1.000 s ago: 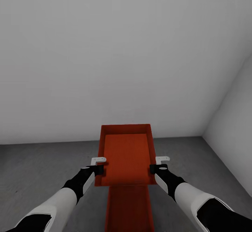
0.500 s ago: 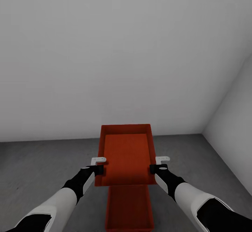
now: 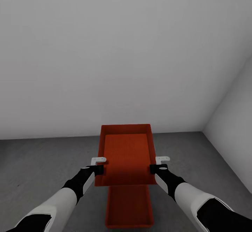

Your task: Move the two storage containers from the living room to the garage. In the garage, place one container on the floor and stack the other container on top of it (either order is fine).

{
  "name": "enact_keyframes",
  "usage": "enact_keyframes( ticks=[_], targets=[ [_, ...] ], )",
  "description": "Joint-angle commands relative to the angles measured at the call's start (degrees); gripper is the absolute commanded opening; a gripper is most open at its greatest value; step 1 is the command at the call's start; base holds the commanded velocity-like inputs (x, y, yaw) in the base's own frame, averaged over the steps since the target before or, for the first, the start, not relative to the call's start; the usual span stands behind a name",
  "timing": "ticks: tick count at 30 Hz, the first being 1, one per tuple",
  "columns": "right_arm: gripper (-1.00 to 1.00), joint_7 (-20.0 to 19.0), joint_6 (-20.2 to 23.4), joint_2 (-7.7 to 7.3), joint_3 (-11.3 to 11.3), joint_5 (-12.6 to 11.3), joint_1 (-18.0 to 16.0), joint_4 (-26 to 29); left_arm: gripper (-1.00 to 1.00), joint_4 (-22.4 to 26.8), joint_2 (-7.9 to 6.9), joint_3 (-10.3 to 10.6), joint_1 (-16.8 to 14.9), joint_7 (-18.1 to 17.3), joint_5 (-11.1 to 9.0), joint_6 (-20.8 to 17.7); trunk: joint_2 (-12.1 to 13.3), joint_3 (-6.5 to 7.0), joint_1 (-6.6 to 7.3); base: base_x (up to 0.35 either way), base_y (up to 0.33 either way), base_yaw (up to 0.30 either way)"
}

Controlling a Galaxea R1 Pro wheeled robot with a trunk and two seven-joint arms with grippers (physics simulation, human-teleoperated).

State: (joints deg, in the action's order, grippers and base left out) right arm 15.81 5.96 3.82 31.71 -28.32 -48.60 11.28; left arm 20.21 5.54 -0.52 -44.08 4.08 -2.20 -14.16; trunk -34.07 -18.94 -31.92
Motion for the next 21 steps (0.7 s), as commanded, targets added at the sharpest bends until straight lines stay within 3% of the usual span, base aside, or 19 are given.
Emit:
enact_keyframes(
  ticks=[1, 21],
  targets=[
    [-1.0, -0.61, 0.37, 0.49, 1.77, -2.17, -0.01, -0.03, -1.0, 0.27, 0.09, 0.69, -0.04, 0.14, -1.06, 0.36, -0.08, -0.18, -0.01, 0.0, 0.0, 0.0],
    [-1.0, -0.61, 0.37, 0.48, 1.77, -2.18, -0.01, -0.03, -1.0, 0.27, 0.09, 0.69, -0.04, 0.14, -0.96, 0.36, -0.08, -2.03, -0.01, 0.0, 0.0, 0.0]
  ],
)
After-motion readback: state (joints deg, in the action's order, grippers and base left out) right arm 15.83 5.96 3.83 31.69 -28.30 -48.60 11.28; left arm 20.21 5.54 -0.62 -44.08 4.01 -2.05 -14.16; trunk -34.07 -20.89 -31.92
